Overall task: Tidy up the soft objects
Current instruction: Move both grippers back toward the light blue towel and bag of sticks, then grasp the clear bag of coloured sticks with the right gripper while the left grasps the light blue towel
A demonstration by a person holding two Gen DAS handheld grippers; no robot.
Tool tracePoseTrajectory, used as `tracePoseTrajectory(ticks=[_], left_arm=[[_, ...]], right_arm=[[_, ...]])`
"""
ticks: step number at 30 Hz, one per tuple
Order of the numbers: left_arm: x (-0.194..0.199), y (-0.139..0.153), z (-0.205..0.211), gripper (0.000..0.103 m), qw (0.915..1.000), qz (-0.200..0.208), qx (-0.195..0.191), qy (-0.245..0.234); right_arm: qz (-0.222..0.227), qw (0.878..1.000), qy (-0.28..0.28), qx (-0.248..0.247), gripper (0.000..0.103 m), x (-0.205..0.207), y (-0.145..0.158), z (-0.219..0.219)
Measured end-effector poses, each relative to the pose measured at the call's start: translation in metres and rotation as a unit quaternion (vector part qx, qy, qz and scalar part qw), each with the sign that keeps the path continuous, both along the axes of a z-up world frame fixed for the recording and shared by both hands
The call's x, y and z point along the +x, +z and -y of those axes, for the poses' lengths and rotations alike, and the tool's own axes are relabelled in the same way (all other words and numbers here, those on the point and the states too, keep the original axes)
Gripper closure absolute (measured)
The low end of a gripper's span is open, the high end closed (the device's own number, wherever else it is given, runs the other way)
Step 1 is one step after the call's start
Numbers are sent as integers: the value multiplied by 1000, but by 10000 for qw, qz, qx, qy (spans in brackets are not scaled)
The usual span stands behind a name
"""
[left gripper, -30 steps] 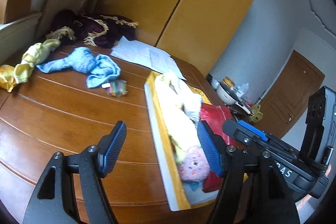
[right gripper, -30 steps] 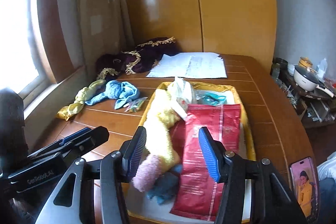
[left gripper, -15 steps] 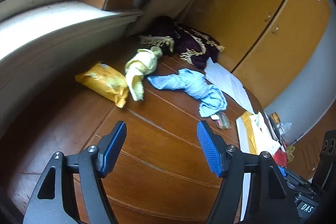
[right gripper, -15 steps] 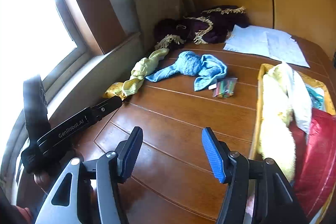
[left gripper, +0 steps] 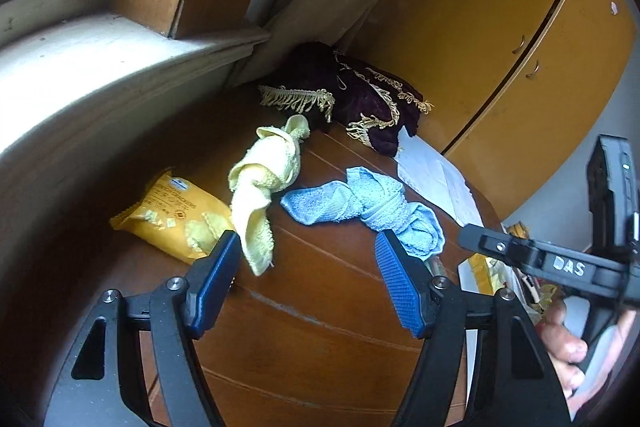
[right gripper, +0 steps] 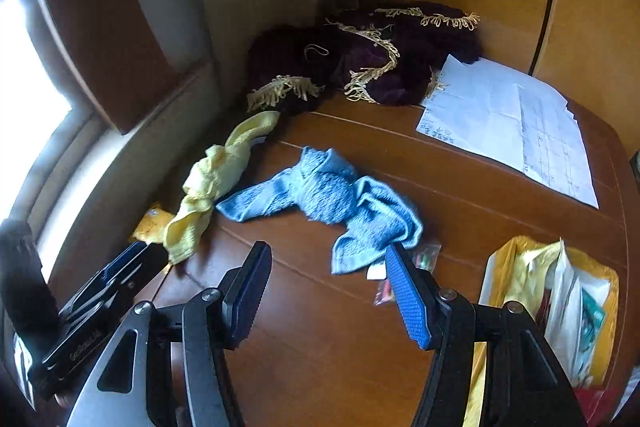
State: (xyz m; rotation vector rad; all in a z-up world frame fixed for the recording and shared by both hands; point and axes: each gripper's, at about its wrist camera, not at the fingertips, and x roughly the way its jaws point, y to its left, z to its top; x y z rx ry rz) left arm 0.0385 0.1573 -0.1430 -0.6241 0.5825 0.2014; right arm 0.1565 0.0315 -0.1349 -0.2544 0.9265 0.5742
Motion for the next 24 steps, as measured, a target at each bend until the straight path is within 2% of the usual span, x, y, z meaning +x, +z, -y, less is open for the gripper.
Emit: tracePoseTrajectory(ticks=[1,4,9,14,16,20,22,24], left_arm=[[1,-1,0,34,10000,-48,-55,-67],[-6,2,-2,34,9998,174,-72,-37],[-4,2,-5,34,9997,139,-170,-47],[-8,4,-2,34,9998,203,9,-25],[-8,4,-1,34,9998,192,64,-11],[-6,3,0,34,9998,143,114,-16],[-5,2,0,34,9999,119,111,-40],[-1,0,2,34,9998,44,153,-74]], right_arm=[[-41,9998,-150,-106,41,11,-3,1],[-366,9975,-509,-324,42,35,-21,10],[-857,9889,-942,-761,43,50,-57,18],[-723,9838,-1116,-1200,56,53,-71,8],[-740,9842,-1109,-1169,71,50,-71,8],[-757,9856,-1057,-1084,72,34,-72,10],[-748,9873,-951,-1033,80,22,-72,10],[-765,9887,-867,-955,82,9,-73,11]])
